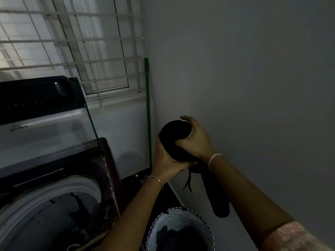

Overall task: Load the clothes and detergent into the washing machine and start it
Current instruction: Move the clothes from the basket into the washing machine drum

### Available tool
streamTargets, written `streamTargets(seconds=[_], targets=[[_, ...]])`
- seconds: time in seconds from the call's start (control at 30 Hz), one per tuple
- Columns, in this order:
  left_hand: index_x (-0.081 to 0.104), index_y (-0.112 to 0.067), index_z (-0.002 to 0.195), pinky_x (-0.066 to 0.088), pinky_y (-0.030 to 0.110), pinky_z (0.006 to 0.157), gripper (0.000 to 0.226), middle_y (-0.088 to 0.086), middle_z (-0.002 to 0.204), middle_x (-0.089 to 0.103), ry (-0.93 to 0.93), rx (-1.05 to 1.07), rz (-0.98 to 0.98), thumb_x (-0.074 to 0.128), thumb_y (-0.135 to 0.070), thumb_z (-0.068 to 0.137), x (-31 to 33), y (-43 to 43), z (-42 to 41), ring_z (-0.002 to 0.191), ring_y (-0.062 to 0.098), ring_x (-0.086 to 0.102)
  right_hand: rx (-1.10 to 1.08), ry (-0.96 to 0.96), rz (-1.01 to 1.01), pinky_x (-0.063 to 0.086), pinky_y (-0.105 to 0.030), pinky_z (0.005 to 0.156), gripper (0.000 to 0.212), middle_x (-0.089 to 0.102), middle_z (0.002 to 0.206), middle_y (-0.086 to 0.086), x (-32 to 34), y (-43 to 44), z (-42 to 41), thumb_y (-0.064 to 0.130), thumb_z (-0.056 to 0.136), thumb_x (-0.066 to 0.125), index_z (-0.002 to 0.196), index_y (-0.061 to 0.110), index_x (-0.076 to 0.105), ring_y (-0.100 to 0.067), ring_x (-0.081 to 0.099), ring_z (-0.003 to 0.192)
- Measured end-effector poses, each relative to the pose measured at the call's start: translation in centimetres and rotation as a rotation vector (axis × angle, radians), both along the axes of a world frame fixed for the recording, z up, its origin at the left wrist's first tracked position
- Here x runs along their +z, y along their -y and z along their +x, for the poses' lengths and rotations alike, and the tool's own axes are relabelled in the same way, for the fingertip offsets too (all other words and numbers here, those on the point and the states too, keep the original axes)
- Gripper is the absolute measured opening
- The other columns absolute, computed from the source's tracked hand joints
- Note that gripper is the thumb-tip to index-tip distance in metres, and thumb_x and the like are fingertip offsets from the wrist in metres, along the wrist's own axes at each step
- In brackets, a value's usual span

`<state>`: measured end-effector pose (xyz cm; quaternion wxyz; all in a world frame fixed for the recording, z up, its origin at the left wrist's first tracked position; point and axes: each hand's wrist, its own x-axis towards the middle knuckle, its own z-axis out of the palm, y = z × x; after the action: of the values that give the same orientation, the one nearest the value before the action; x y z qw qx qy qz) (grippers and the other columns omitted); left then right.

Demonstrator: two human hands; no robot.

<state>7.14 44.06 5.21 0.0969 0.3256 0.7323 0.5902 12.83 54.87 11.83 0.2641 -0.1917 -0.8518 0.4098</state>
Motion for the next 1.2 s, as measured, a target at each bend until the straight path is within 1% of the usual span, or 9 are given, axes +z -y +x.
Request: streamTargets(seconds=[0.1, 0.23, 0.33, 0.43, 0.67, 0.8, 0.9, 0.97, 1.2], targets=[[0.014, -0.028, 0.145, 0.043, 0.009, 0.087, 0.127, -0.016, 0.127, 0.049, 0.160, 0.043, 0.070, 0.093, -0.036, 0.046, -0.5, -0.1, 0.3, 0.113, -0.001, 0.052, 0.059, -0.010, -0.021, 0.050, -0.023, 0.084, 0.080, 0.058, 0.120, 0.003, 0.1, 0.7, -0.7, 0.016, 0.063, 0.075, 0.135, 0.026, 0.043, -0.010, 0.054, 0.105], [0.032, -0.027, 0.127, 0.049, 0.025, 0.091, 0.089, -0.004, 0.124, 0.054, 0.313, 0.162, 0.192, 0.089, -0.018, 0.060, -0.7, -0.2, 0.0, 0.109, 0.008, 0.057, 0.152, 0.038, -0.065, 0.050, -0.037, 0.098, 0.074, 0.059, 0.124, 0.003, 0.0, 1.1, -1.5, 0.032, 0.060, 0.068, 0.132, 0.024, 0.050, -0.012, 0.055, 0.113], [0.041, -0.026, 0.122, 0.050, 0.027, 0.090, 0.063, 0.000, 0.122, 0.059, 0.431, 0.227, 0.287, 0.079, -0.013, 0.073, -0.4, -0.2, 0.0, 0.104, 0.008, 0.060, 0.184, 0.023, -0.048, 0.040, -0.038, 0.106, 0.074, 0.059, 0.127, -0.001, 0.0, 1.6, -2.1, 0.053, 0.064, 0.050, 0.131, 0.021, 0.055, -0.016, 0.051, 0.119], [0.049, -0.021, 0.130, 0.049, 0.041, 0.099, 0.059, 0.002, 0.124, 0.062, 0.559, 0.240, 0.393, 0.073, -0.017, 0.076, -0.6, -0.2, -0.6, 0.111, 0.016, 0.061, 0.206, 0.026, 0.015, 0.026, -0.031, 0.108, 0.063, 0.054, 0.133, -0.003, 0.2, 2.4, -2.7, 0.052, 0.077, 0.039, 0.133, 0.026, 0.055, -0.018, 0.043, 0.126], [0.061, -0.019, 0.125, 0.052, 0.045, 0.094, 0.045, 0.005, 0.120, 0.067, 0.843, 0.235, 0.575, 0.067, -0.025, 0.081, -0.9, 0.4, -1.7, 0.109, 0.022, 0.065, -0.026, 0.030, 0.160, -0.008, -0.041, 0.116, 0.063, 0.003, 0.160, 0.007, -4.1, 5.0, -1.6, 0.058, 0.091, 0.019, 0.150, 0.037, 0.013, -0.012, -0.003, 0.146], [0.063, -0.015, 0.122, 0.057, 0.036, 0.081, 0.046, 0.008, 0.119, 0.067, 1.016, 0.248, 0.607, 0.068, -0.021, 0.077, -0.5, 1.3, -2.5, 0.110, 0.024, 0.063, -0.230, -0.035, -0.239, 0.011, -0.044, 0.121, 0.078, 0.014, 0.159, 0.003, -7.3, 3.6, -1.3, 0.068, 0.084, 0.021, 0.152, 0.030, 0.012, -0.017, 0.014, 0.146], [0.062, -0.015, 0.120, 0.054, 0.037, 0.084, 0.037, 0.008, 0.118, 0.065, 1.122, 0.208, 0.691, 0.063, -0.020, 0.084, 0.1, 1.9, -2.1, 0.110, 0.025, 0.061, -0.152, -0.086, -0.792, 0.019, -0.041, 0.120, 0.098, 0.023, 0.158, 0.003, -9.2, 2.4, -0.3, 0.087, 0.073, 0.028, 0.152, 0.030, 0.015, -0.014, 0.028, 0.141], [0.061, -0.014, 0.119, 0.053, 0.037, 0.087, 0.034, 0.009, 0.118, 0.065, 1.192, 0.177, 0.753, 0.061, -0.021, 0.086, 0.7, 2.1, -1.7, 0.108, 0.025, 0.061, -0.071, -0.136, -1.083, 0.021, -0.034, 0.118, 0.088, 0.030, 0.154, 0.003, -8.7, 2.6, 0.8, 0.082, 0.081, 0.021, 0.151, 0.027, 0.022, -0.014, 0.033, 0.138], [0.063, -0.013, 0.113, 0.055, 0.032, 0.068, 0.034, 0.010, 0.106, 0.067, 1.254, 0.082, 0.607, 0.060, -0.031, 0.085, 1.9, 1.4, -0.6, 0.095, 0.025, 0.063, -0.033, -0.417, -1.600, 0.051, -0.042, 0.090, 0.082, 0.061, 0.126, -0.014, -7.2, 2.6, 1.3, 0.080, 0.082, 0.028, 0.131, 0.018, 0.054, -0.032, 0.057, 0.116]])
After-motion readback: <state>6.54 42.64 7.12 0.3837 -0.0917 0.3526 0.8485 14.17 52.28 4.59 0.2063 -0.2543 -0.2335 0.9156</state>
